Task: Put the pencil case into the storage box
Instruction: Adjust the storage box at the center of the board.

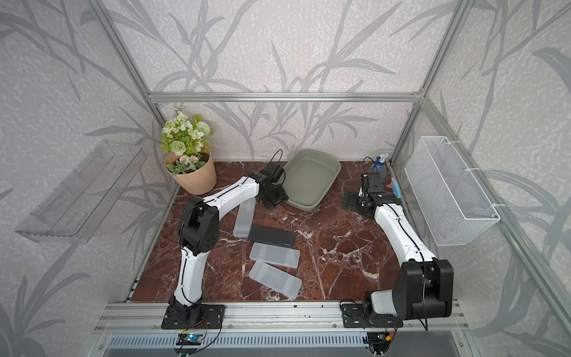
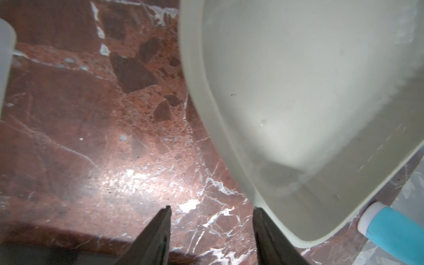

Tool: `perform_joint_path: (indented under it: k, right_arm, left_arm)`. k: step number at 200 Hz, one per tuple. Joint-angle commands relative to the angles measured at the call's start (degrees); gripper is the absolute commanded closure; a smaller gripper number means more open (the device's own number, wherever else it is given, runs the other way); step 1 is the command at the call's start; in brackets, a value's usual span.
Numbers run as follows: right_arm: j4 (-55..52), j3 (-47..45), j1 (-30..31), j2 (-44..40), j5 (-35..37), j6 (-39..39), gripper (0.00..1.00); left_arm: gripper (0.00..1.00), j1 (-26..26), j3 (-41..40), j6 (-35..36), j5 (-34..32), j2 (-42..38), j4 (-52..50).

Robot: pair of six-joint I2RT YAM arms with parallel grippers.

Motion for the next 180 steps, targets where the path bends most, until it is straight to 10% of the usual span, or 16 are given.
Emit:
perform_joint_path:
  k: [1,112,150,180]
  right_arm:
    - [-1.02,-1.15,0.29,-1.6,0.22,-0.13,0.01]
    - [-0.8,-1.25,0.29,-0.32,1.29,-0.18,0.01]
    - [-1.36,-0.34,0.29,1.12,1.64,0.12,0.01]
    - [-1.15,-0.83,0.29,1.43,2.0,1.11,0.01]
  left_arm:
    - [0.4,-1.22,5.83,-3.14,-0.98,2.72,-3.11]
    - [0.43,-1.85,18.42,-3.14,-0.69,13.76,-6.93]
    - [0.64,-1.69,28.23,-1.19,-0.44,19.33,-10.5]
    - [1.0,-0.77,29.25,2.26,-0.49,18.95,-11.81]
